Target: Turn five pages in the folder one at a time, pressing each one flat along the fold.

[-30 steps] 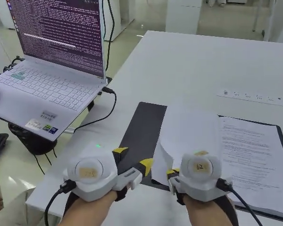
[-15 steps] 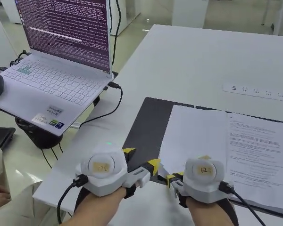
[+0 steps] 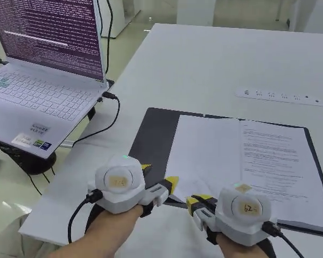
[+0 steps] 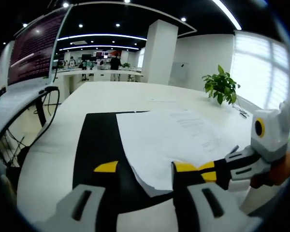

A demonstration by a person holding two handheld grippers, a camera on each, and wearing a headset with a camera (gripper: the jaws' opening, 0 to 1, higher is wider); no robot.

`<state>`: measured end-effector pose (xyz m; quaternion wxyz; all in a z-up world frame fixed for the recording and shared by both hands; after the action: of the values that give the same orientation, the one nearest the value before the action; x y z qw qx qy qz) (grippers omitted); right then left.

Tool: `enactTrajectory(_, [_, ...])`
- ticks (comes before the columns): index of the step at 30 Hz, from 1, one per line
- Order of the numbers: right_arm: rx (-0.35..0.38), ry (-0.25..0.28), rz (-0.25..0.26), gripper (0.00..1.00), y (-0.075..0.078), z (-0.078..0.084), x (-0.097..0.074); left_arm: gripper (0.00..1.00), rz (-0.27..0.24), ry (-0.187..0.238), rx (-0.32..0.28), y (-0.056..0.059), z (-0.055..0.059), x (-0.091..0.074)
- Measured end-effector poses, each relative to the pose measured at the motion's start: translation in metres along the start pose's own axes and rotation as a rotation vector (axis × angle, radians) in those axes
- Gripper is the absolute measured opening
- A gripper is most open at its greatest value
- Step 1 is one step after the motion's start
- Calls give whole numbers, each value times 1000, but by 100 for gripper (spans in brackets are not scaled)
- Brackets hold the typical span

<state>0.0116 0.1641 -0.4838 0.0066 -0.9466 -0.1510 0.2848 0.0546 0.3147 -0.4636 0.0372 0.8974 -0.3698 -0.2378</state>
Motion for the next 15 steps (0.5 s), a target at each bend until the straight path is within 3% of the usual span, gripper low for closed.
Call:
enactTrajectory(1, [10, 11, 14, 2, 6, -2, -3, 42, 10, -31, 29, 2, 2, 6])
enactTrajectory(3, [17, 19, 33, 0, 16, -3, -5, 42, 23, -39, 36, 6, 4, 14])
enactTrajectory(7, [37, 33, 70, 0, 34, -8, -6, 41, 51, -103, 78, 13, 16, 32])
enactTrajectory(15, [38, 73, 126, 0, 72, -22, 5, 41, 16, -146, 68, 11, 32, 40])
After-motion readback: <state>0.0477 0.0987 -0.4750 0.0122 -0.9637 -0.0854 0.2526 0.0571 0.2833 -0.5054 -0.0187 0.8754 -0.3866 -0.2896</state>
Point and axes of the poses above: the centre of the closed fingertips' face, and the gripper's own axes: x roughly forward along the fingers, y roughly to its right, z roughly out of its underside, the point moved 9 cm from there along -x, roughly backward along the fingers, and after that the axes turned 13 degrees about z, right-handed, at the moved point
